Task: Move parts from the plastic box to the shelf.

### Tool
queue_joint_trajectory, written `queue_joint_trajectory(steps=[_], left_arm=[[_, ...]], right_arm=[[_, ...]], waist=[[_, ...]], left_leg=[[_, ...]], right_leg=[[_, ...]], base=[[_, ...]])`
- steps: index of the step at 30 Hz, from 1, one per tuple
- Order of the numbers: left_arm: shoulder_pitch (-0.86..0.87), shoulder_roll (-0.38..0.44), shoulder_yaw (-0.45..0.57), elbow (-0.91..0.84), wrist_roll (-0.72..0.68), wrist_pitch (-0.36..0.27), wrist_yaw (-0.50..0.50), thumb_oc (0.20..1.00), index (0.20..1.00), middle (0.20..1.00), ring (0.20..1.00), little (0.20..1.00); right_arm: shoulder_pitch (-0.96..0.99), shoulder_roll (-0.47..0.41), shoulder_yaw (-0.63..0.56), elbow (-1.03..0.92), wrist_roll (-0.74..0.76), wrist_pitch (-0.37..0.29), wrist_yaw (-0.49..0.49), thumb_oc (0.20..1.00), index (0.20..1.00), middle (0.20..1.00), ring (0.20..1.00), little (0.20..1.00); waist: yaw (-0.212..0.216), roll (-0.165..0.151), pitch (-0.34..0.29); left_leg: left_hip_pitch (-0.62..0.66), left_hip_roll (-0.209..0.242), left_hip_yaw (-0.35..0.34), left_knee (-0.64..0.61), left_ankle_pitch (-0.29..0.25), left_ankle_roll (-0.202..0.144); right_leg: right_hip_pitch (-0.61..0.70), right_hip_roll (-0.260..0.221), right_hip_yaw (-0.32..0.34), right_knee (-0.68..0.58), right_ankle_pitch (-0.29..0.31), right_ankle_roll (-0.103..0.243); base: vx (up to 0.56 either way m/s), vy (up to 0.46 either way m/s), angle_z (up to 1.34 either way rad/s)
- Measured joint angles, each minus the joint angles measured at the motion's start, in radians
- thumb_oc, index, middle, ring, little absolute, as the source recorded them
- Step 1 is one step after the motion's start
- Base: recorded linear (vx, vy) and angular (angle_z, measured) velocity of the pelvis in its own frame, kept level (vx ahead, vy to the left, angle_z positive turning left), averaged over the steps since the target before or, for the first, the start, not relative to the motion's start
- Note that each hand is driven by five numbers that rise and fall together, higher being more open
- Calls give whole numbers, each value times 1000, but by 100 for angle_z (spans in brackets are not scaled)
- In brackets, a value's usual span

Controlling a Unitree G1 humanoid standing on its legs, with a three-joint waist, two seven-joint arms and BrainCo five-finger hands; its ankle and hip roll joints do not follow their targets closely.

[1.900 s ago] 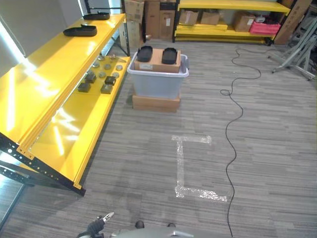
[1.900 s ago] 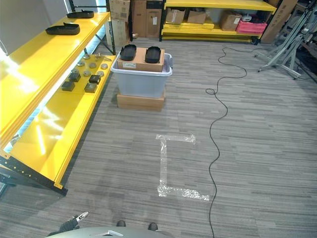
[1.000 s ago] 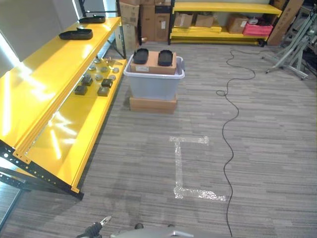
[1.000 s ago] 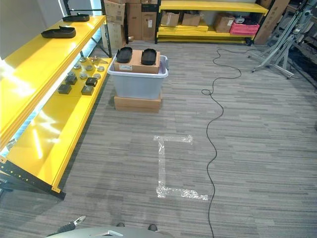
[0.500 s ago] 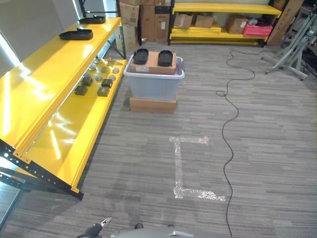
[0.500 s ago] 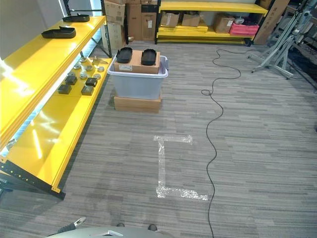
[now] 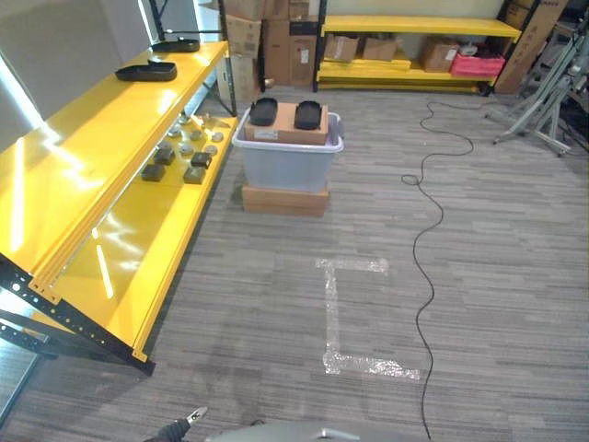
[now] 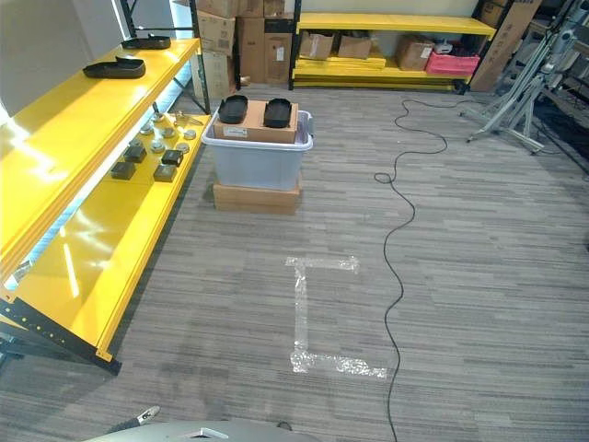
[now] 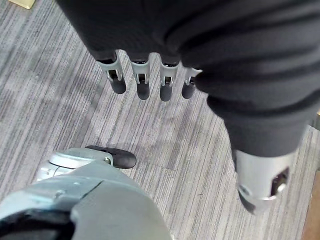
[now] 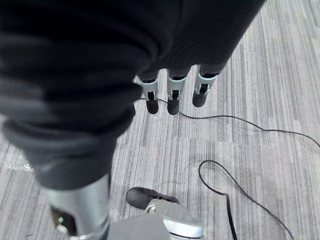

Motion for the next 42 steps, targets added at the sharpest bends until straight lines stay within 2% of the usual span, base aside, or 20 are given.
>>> queue_joint_trajectory(steps=[4,7,9,11,12,13,14,15,16,17,20,21,25,29,33,37,41,42], left_arm=[[-14,1,2,-29,-36,-30,-1,1000,1000,1000,1000,1000],[-16,9,15,-140,-89,-51,-2,1000,1000,1000,1000,1000],[-12,38,29,-402,-129,-64,3,1000,1000,1000,1000,1000],[-18,47,56,-571,-140,-80,24,1000,1000,1000,1000,1000],[-7,63,56,-705,-140,-66,47,1000,1000,1000,1000,1000],[-16,90,62,-844,-140,-80,55,1000,1000,1000,1000,1000],[-16,111,66,-942,-142,-64,78,1000,1000,1000,1000,1000],[-17,130,73,-1009,-150,-78,87,1000,1000,1000,1000,1000],[-39,143,92,-1036,-159,-97,89,1000,1000,1000,1000,1000],[-49,150,102,-1058,-169,-90,100,1000,1000,1000,1000,1000],[-50,176,170,-1286,-229,-83,157,1000,1000,1000,1000,1000],[-54,179,170,-1312,-236,-87,160,1000,1000,1000,1000,1000],[-74,199,170,-1451,-234,-38,202,1000,1000,1000,1000,1000],[-64,195,185,-1454,-235,20,234,1000,1000,1000,1000,1000],[-8,196,259,-1453,-235,24,233,1000,1000,1000,1000,1000],[-8,196,254,-1453,-239,24,229,1000,1000,1000,1000,1000],[-8,196,246,-1452,-268,34,214,1000,1000,1000,1000,1000],[-12,196,246,-1452,-274,35,212,1000,1000,1000,1000,1000]], right_arm=[[-22,-7,-32,-34,121,-67,12,1000,1000,1000,1000,1000],[-24,-27,-44,-146,240,-137,45,1000,1000,1000,1000,1000],[9,-76,-47,-508,363,-154,38,1000,1000,1000,1000,1000],[19,-106,-50,-757,398,-166,10,1000,1000,1000,1000,1000],[51,-129,-49,-920,405,-146,-16,1000,1000,1000,1000,1000],[41,-142,-59,-1072,404,-168,-35,1000,1000,1000,1000,1000],[47,-150,-75,-1153,403,-161,-52,1000,1000,1000,1000,1000],[52,-159,-90,-1199,394,-181,-59,1000,1000,1000,1000,1000],[35,-165,-110,-1213,385,-195,-72,1000,1000,1000,1000,1000],[28,-171,-121,-1219,381,-185,-85,1000,1000,1000,1000,1000],[28,-284,-172,-1309,308,-143,-138,1000,1000,1000,1000,1000],[28,-291,-190,-1326,307,-144,-142,1000,1000,1000,1000,1000],[9,-326,-202,-1485,326,-98,-178,1000,1000,1000,1000,1000],[-6,-308,-201,-1499,351,-33,-183,1000,1000,1000,1000,1000],[58,-274,-200,-1488,366,-12,-180,1000,1000,1000,1000,1000],[52,-273,-195,-1488,367,-13,-180,1000,1000,1000,1000,1000],[51,-273,-191,-1488,388,-13,-181,1000,1000,1000,1000,1000],[49,-274,-192,-1488,400,-15,-182,1000,1000,1000,1000,1000]], waist=[[0,0,0],[0,-2,-1],[-2,-6,5],[-9,-9,9],[-10,-12,15],[-16,-19,16],[-18,-23,20],[-18,-23,24],[-20,-23,24],[-21,-23,24],[-30,-14,44],[-31,-13,44],[-31,-11,50],[-22,-3,62],[-16,-2,65],[-15,-3,67],[-10,2,81],[-12,3,90]], left_leg=[[1,0,-2,-1,5,1],[2,0,-2,-1,9,3],[2,1,-3,-20,24,0],[12,1,-2,-21,31,3],[10,0,-2,-21,32,3],[12,1,-1,-21,33,3],[10,-1,4,-21,34,2],[4,0,5,-25,29,-4],[5,0,7,-26,26,-5],[8,-1,11,-27,24,-6],[12,-6,18,-27,21,-1],[8,-7,19,-27,21,0],[15,-7,19,-21,25,9],[16,-7,19,-21,23,7],[16,-7,19,-21,18,0],[16,-11,20,-21,13,-3],[17,-19,27,-20,6,9],[13,-22,27,-9,1,18]], right_leg=[[1,0,-1,0,2,1],[1,0,-1,1,6,1],[-6,1,-2,0,12,1],[-4,1,-3,1,16,3],[-5,0,-3,1,17,3],[-5,0,-2,0,18,4],[-7,0,-2,0,19,4],[-7,0,0,1,19,5],[-6,-1,6,1,20,7],[-6,-1,9,1,20,7],[-8,-7,15,1,23,15],[-6,-7,14,1,22,16],[-7,-7,13,0,21,18],[-5,-7,12,0,21,17],[-7,-8,13,0,16,25],[-8,-11,16,0,14,27],[-26,-17,35,29,5,39],[-43,-19,39,69,-6,37]], base=[[8,-1,0],[-14,-12,0],[-64,-29,2],[-52,-11,1],[-40,15,-1],[-35,19,0],[0,0,0],[4,18,-7],[11,23,-11],[14,17,-15],[25,13,-7],[31,13,-1],[25,15,1],[49,28,2],[65,34,-2],[100,64,-1],[131,110,-12],[81,101,-2]])
